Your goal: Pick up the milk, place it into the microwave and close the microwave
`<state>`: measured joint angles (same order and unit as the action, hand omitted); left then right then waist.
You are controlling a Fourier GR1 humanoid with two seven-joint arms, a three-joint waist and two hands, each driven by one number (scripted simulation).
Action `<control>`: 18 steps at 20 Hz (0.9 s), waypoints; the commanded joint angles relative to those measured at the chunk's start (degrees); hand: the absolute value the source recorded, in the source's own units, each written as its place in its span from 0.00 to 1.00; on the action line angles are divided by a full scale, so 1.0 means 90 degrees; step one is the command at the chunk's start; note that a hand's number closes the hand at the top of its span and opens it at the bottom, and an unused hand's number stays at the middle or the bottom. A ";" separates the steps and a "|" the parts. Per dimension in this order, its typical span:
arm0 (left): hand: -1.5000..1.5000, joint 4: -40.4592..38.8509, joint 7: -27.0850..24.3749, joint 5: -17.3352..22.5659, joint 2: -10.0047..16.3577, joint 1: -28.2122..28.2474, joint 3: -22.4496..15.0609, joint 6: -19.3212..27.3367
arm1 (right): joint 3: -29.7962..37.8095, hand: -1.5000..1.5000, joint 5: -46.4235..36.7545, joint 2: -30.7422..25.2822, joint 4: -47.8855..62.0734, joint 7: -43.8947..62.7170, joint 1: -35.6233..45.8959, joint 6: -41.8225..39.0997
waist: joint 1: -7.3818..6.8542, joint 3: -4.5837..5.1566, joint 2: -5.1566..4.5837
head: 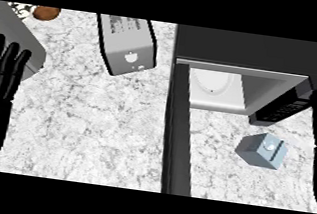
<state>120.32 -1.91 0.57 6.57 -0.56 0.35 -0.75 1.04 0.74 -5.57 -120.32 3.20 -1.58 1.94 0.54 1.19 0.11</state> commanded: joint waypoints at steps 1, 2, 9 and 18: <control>0.00 0.0425 0.0345 -0.0158 -0.0110 0.0230 -0.0178 0.0117 | -0.0532 0.00 -0.0830 0.0341 -0.0189 -0.0196 -0.0179 0.0396 | -0.0074 -0.0132 -0.0001; 0.00 0.0097 0.0039 -0.0009 -0.0095 0.0166 -0.0063 -0.0005 | -0.0444 0.00 -0.1049 0.0487 -0.0094 -0.0447 -0.0152 0.0680 | -0.0063 -0.0131 -0.0007; 0.00 0.0674 0.0736 -0.0079 -0.0712 0.1147 -0.1050 0.0657 | -0.2272 0.00 -0.1087 0.0613 -0.0655 -0.0102 -0.0289 0.1786 | -0.0114 -0.0134 0.0017; 0.00 0.1131 0.0073 0.0434 -0.0542 0.2502 -0.0924 -0.0007 | -0.3123 0.00 -0.2167 0.0618 -0.0340 0.0289 0.0198 0.3072 | -0.0091 -0.0129 -0.0002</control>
<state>130.81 1.43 2.32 1.05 18.62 -8.96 1.26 -24.45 -15.29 -0.11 -123.63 4.38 -0.20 25.69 -0.43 0.04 0.13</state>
